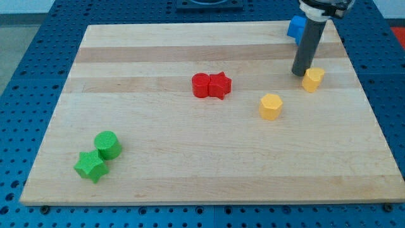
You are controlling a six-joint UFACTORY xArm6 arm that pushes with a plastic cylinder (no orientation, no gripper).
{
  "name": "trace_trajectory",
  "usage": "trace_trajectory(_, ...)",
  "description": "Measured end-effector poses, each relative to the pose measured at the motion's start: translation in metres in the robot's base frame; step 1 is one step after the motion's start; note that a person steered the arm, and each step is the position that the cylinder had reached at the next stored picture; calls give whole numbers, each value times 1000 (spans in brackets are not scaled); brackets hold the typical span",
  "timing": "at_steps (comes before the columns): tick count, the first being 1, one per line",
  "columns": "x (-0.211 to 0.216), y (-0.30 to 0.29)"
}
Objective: Push the yellow hexagon to the bottom left of the yellow heart
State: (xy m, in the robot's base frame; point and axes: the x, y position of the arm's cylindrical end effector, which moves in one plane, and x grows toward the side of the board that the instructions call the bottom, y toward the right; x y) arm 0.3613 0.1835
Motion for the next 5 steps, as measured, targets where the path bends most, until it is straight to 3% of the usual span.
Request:
trace_trajectory(3,27,-82)
trace_trajectory(5,58,-94)
